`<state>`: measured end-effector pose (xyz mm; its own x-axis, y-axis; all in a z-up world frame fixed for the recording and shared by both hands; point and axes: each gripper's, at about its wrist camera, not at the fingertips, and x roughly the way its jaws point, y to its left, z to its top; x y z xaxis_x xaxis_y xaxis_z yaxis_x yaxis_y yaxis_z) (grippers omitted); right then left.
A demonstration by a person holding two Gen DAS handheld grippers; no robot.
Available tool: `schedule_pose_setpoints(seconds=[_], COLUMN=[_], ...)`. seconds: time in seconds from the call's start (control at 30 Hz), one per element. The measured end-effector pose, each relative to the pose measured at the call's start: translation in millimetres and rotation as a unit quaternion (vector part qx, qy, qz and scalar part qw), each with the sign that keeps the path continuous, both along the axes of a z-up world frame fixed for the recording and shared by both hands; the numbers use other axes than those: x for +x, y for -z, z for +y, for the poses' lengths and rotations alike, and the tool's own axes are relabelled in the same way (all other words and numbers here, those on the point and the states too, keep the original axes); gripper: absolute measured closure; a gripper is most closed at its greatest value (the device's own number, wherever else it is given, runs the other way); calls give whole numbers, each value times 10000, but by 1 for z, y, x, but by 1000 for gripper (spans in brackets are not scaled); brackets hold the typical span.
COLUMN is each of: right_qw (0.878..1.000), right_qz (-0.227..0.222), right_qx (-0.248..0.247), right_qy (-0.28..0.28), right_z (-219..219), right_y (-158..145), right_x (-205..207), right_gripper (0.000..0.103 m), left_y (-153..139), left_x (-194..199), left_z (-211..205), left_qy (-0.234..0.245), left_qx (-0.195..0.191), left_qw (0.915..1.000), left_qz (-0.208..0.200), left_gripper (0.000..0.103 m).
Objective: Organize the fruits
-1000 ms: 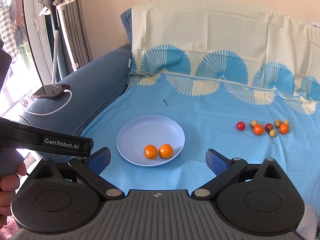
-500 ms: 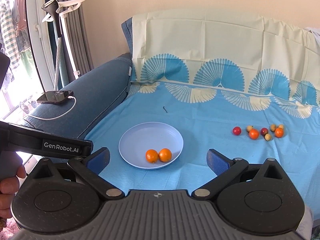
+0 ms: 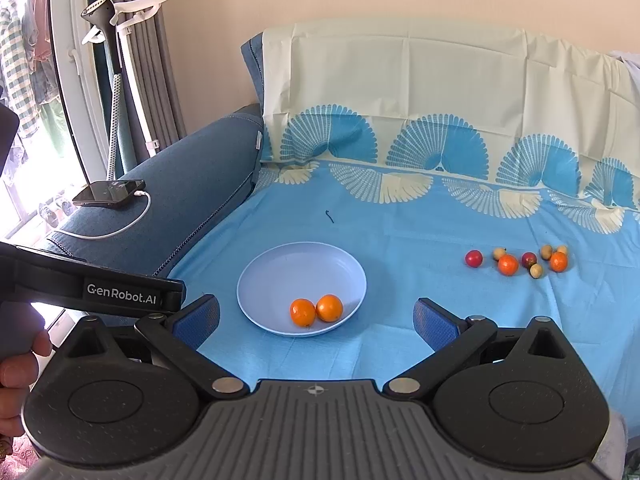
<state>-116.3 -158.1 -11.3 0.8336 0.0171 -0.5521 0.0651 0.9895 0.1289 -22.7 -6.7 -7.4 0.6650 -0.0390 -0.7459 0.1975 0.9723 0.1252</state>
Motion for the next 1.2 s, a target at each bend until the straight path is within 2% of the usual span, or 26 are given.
schedule_pose_setpoints(seconds=[0.4, 0.7, 0.97, 1.2], right_qw=[9996, 9973, 9897, 9740], right_qz=[173, 301, 349, 230], right_qx=[198, 406, 439, 55], right_qy=[116, 538, 1320, 2254], right_z=[-12, -47, -109, -188], right_y=[13, 28, 47, 69], right_x=[11, 19, 26, 36], right_gripper=[1, 1, 1, 1], left_y=[11, 24, 41, 61], left_x=[14, 34, 63, 98], left_z=[-16, -52, -116, -199], left_qy=[80, 302, 714, 1187], left_qx=[174, 329, 475, 476], left_qw=[9997, 9982, 9945, 9899], left_qz=[177, 404, 605, 617], left_gripper=[0, 0, 0, 0])
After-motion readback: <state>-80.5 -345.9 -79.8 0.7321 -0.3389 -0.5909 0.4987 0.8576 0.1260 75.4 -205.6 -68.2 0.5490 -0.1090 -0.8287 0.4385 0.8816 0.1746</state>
